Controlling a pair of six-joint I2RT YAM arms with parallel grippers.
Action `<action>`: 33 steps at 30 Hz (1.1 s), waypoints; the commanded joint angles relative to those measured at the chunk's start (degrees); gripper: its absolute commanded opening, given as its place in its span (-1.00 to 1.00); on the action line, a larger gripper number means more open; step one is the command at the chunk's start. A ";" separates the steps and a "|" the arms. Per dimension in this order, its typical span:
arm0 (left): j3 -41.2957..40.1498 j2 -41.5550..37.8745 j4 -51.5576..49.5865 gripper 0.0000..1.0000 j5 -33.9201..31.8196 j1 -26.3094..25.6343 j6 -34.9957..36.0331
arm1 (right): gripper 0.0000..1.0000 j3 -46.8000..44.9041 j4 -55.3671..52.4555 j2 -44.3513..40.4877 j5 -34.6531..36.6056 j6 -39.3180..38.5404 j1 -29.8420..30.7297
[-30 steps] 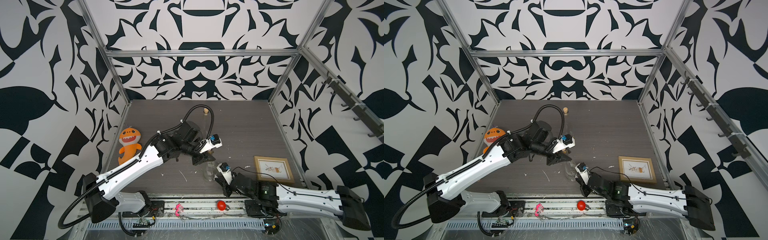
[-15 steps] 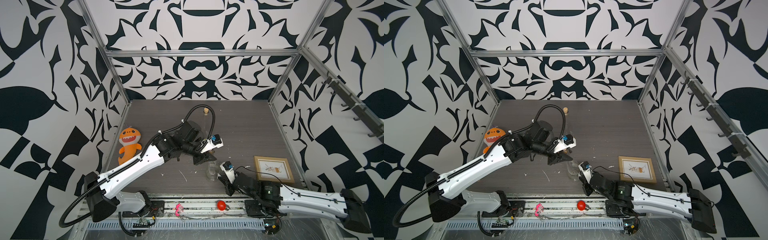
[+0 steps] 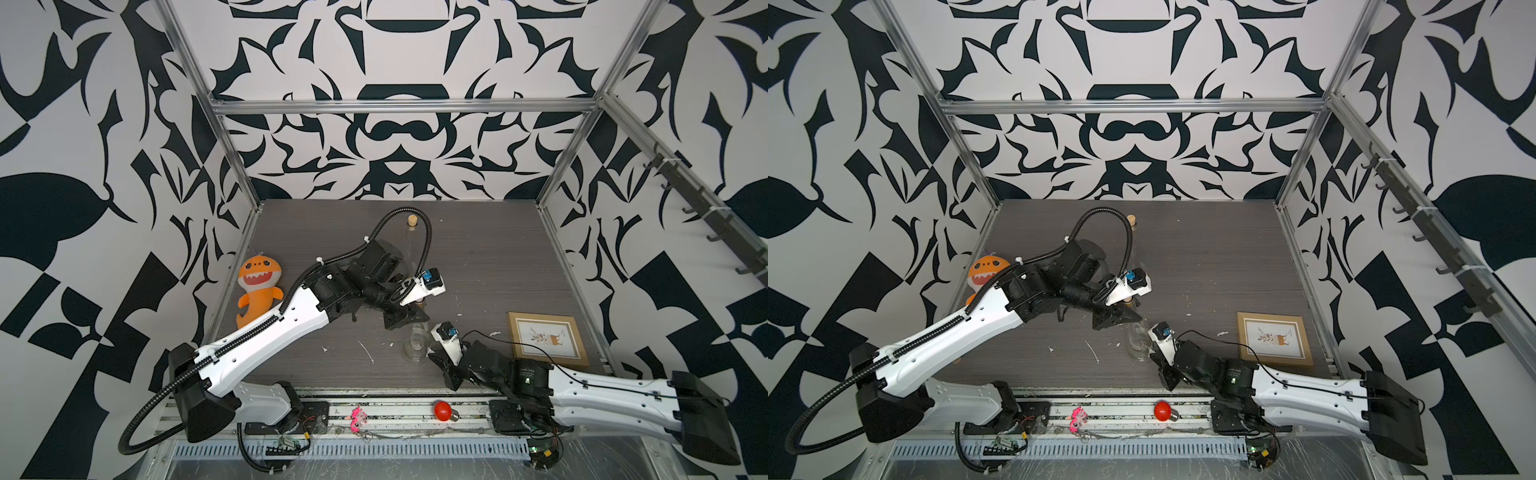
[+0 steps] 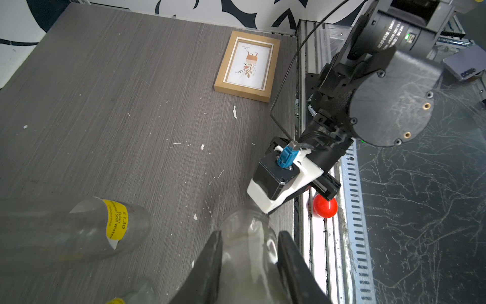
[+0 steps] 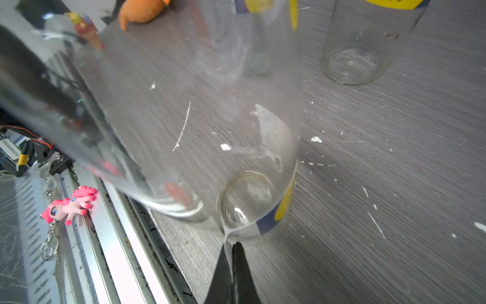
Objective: Remove the label from the bottle
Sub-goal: Tear open the label from the bottle.
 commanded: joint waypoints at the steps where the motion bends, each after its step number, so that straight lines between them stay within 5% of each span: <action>1: -3.41 0.24 -8.10 -0.88 -0.08 -0.36 -3.95 | -1.00 -0.89 11.29 1.17 0.90 -0.85 -0.66; 14: -13.93 -6.90 9.24 0.08 -2.62 -0.36 -13.44 | -1.00 -3.48 19.91 3.78 -0.03 -1.42 -0.32; 15: -14.44 -7.06 10.13 0.23 -2.43 -0.36 -13.91 | -1.00 -3.47 20.20 4.20 -0.29 -1.51 -0.34; 16: -14.79 -7.02 10.86 0.85 -2.06 -0.36 -14.16 | -1.00 -3.34 20.45 4.59 -0.50 -1.46 -0.23; 17: -14.94 -7.03 11.52 0.99 -2.08 -0.36 -14.52 | -1.00 -3.30 20.53 4.88 -0.51 -1.46 -0.23; 33: -25.23 -19.94 31.33 0.99 -6.18 -0.32 -16.71 | -1.00 -2.68 20.79 7.07 0.19 -0.36 0.13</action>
